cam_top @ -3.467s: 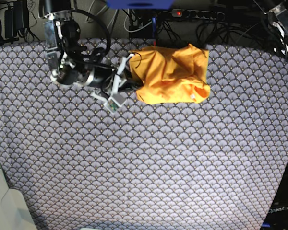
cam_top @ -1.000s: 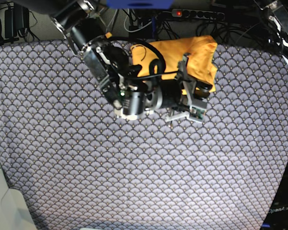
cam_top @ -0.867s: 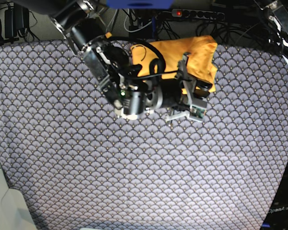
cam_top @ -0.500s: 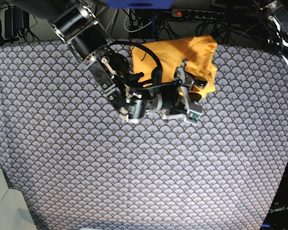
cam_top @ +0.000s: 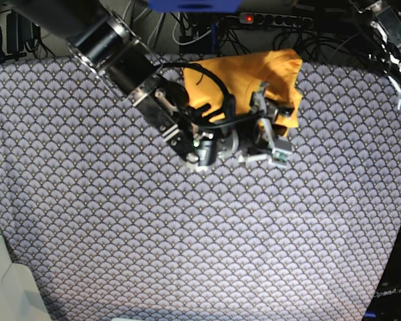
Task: Fold the T-shirt properly
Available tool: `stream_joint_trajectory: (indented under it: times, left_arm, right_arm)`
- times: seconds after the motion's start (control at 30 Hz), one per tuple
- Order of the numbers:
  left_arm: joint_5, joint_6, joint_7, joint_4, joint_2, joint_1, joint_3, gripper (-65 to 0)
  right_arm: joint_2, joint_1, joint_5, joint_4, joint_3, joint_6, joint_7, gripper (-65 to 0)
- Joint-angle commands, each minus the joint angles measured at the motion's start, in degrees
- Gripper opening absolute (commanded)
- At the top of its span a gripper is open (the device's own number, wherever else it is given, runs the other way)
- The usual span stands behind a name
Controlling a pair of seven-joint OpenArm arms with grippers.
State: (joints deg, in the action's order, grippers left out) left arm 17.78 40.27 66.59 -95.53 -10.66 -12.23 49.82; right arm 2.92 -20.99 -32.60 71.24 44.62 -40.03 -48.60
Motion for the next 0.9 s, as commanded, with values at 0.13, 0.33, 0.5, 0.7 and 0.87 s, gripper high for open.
stream_joint_trajectory:
  times: [0.13,0.33,0.5,0.7,0.87]
  left_arm:
    - [0.5,-0.3,-0.2,-1.0,-1.3,0.1,0.2,-65.0]
    - [0.5,-0.3,-0.2,-1.0,-1.0,0.2,0.2,-65.0]
    - [0.5,-0.3,-0.2,-1.0,-1.0,0.2,0.1,-65.0]
    - [0.9,-0.3,-0.2,-1.0,-1.0,0.2,0.2,-65.0]
    - [0.9,-0.3,-0.2,-1.0,-1.0,0.2,0.2,-65.0]
  right_arm:
    - [0.7,-1.3,-1.1,0.4,0.1,0.0,2.3,-38.4]
    - [0.6,-2.1,-1.1,0.3,-0.2,0.0,2.8,-62.6]
    - [0.4,-2.2,-1.1,0.3,-0.2,0.0,4.7,-65.0]
    - [0.7,-3.8,-1.1,0.4,-0.1,0.0,4.6,-65.0]
    - [0.7,-5.6,-1.1,0.3,-0.3,0.0,4.6,-65.0]
